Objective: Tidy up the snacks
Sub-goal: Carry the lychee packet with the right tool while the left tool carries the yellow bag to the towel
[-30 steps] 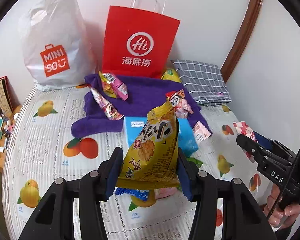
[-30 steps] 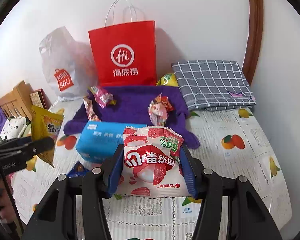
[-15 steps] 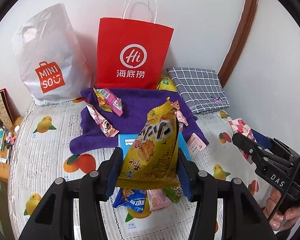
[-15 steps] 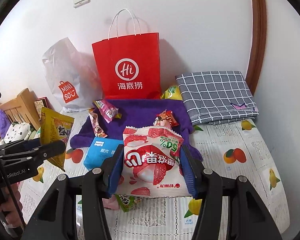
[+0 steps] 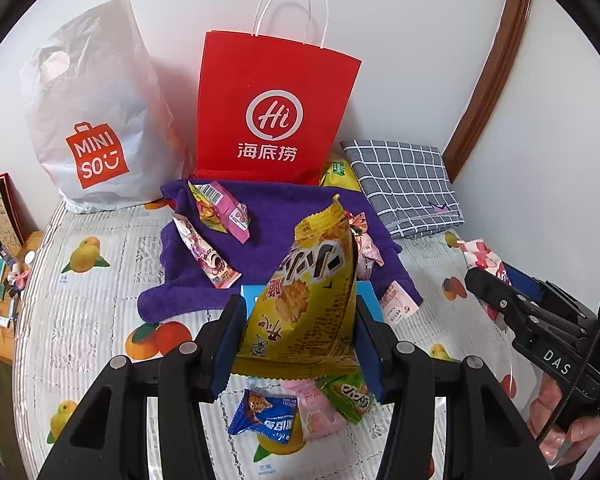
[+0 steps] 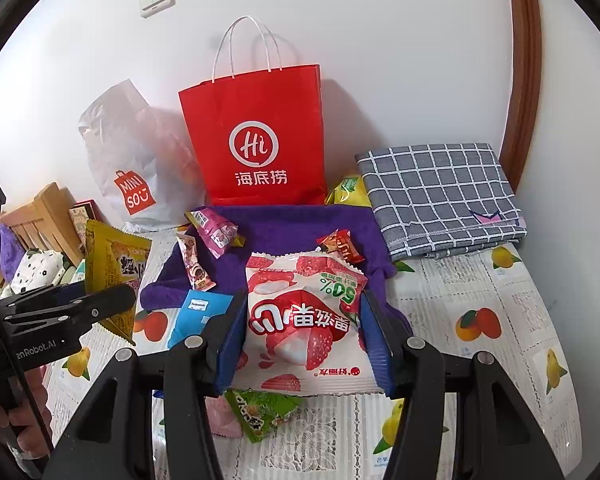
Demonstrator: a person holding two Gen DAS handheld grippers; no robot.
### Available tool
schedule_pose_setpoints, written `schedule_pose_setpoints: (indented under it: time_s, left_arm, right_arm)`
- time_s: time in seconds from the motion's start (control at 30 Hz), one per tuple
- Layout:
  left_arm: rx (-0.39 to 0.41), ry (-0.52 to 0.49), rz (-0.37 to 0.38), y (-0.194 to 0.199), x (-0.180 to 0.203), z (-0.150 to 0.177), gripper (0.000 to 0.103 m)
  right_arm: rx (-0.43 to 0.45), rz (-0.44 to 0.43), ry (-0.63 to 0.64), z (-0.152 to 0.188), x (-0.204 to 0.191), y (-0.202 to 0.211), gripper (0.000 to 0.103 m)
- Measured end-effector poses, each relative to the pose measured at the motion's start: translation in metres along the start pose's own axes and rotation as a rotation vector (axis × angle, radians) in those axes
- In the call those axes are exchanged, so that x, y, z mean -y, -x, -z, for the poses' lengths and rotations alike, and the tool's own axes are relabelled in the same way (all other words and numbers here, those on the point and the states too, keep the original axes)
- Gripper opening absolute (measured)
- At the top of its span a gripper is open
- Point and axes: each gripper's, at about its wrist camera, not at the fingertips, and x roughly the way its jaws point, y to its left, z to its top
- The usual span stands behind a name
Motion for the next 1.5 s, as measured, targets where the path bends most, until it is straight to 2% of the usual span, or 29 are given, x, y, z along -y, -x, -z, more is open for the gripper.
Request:
schedule_pose_setpoints:
  time_s: [0.9,1.5]
  left_arm:
    - [-0.014,0.024,0.025,-0.023,-0.020,-0.020,0.050]
    - [-0.029,0.027,0.038,-0.045,-0.027,-0.032,0.050]
  right_arm:
    - [-0.022,-0.005,0.018,-0.022,-0.016,-0.031,0.054]
    - [-0.043,0.015,0.009,-0.032,-0.011,-0.056,0.054]
